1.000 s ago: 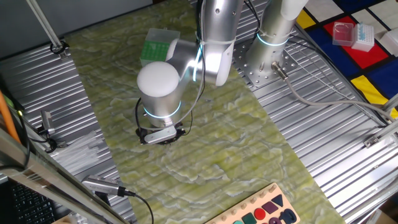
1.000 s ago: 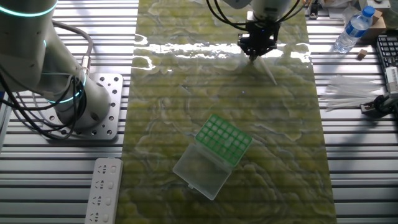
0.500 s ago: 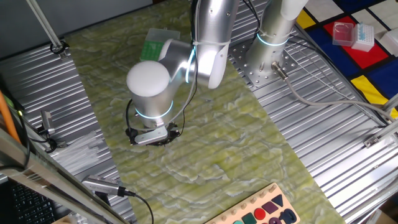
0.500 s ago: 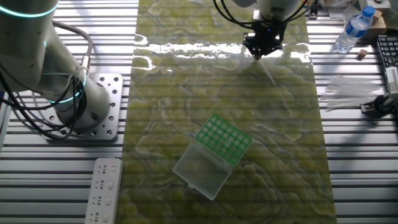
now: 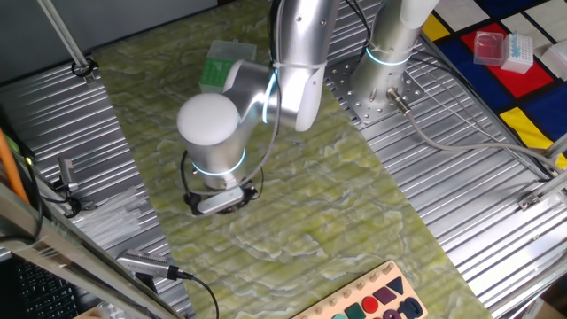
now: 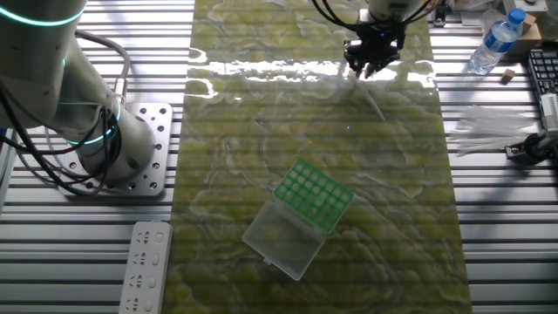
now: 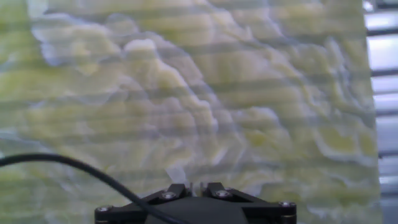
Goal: Insert a large pipette tip into the holder for large pipette tips
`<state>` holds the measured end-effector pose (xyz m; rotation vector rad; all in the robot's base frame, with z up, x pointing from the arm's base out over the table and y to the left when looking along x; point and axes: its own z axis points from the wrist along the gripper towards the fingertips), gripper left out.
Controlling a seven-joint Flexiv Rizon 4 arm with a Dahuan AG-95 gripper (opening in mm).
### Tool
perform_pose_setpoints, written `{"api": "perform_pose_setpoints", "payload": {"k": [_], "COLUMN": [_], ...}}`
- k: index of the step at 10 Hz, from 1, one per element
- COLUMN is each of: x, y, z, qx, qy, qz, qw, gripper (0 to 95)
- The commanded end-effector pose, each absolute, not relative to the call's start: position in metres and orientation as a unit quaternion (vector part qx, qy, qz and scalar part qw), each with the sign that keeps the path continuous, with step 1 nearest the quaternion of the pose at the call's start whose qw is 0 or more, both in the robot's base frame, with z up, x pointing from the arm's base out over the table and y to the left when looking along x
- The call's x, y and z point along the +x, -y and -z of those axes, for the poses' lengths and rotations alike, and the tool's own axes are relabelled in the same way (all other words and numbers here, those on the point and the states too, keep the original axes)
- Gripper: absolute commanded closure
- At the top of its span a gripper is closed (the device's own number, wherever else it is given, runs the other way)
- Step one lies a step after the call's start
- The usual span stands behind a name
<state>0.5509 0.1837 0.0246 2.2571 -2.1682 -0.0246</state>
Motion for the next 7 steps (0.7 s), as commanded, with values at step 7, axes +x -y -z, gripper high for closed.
{"api": "perform_pose_setpoints", "payload": {"k": [7], "x": [0.531], "y": [-0.196], "z": [-0.015], "qx": [0.772], "qy": [0.635], "qz": [0.014], "qw": [0.000], "gripper": [76.0]}}
